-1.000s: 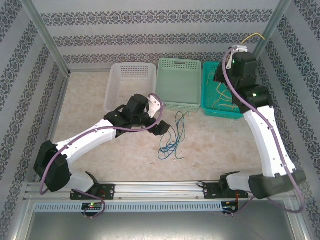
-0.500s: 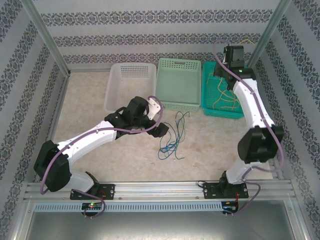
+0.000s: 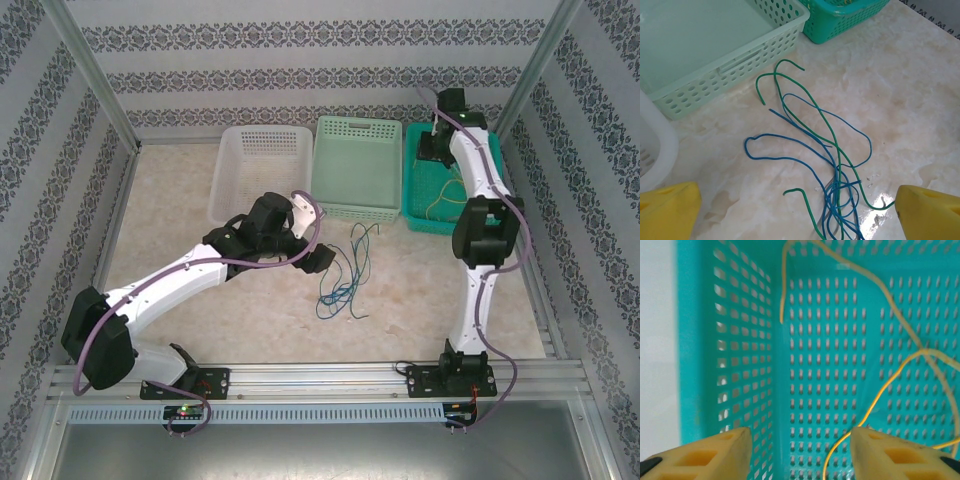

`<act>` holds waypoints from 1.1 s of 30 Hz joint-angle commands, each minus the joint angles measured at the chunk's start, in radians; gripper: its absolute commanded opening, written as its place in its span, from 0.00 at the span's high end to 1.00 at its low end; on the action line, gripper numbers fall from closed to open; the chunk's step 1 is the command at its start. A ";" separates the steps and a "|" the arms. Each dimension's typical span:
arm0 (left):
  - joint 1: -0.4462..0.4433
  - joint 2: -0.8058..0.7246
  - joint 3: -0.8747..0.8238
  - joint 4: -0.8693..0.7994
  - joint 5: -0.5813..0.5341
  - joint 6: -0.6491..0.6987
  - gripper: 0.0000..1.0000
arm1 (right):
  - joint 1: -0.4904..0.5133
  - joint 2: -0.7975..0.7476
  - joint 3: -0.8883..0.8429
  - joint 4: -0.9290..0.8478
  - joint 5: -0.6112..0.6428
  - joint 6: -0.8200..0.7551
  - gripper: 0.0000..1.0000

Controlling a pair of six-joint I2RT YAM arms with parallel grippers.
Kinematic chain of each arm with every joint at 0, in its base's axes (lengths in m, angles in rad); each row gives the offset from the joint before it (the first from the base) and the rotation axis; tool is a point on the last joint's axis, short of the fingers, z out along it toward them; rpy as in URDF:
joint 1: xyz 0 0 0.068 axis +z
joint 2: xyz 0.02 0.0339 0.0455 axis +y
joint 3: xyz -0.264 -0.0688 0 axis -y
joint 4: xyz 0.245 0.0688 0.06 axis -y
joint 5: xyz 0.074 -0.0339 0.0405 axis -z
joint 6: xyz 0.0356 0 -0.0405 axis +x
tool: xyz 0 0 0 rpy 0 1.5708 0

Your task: Untangle the cables

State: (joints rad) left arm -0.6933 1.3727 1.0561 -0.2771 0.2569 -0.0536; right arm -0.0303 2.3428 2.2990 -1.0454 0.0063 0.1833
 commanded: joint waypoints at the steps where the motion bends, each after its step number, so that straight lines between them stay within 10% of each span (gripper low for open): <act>1: 0.005 -0.013 -0.011 -0.012 -0.011 0.003 0.00 | -0.003 -0.017 0.061 -0.130 0.023 0.027 0.41; 19: 0.005 0.011 -0.005 0.010 0.013 -0.027 0.00 | -0.016 -0.339 -0.104 0.043 0.049 0.037 0.38; 33: 0.006 -0.002 -0.038 0.010 -0.019 -0.041 0.00 | -0.085 -0.185 -0.190 0.128 0.249 -0.048 0.48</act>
State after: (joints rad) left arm -0.6922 1.3846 1.0157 -0.2619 0.2558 -0.0807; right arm -0.1162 2.1571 2.1216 -0.9657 0.1951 0.1532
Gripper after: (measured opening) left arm 0.996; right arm 0.518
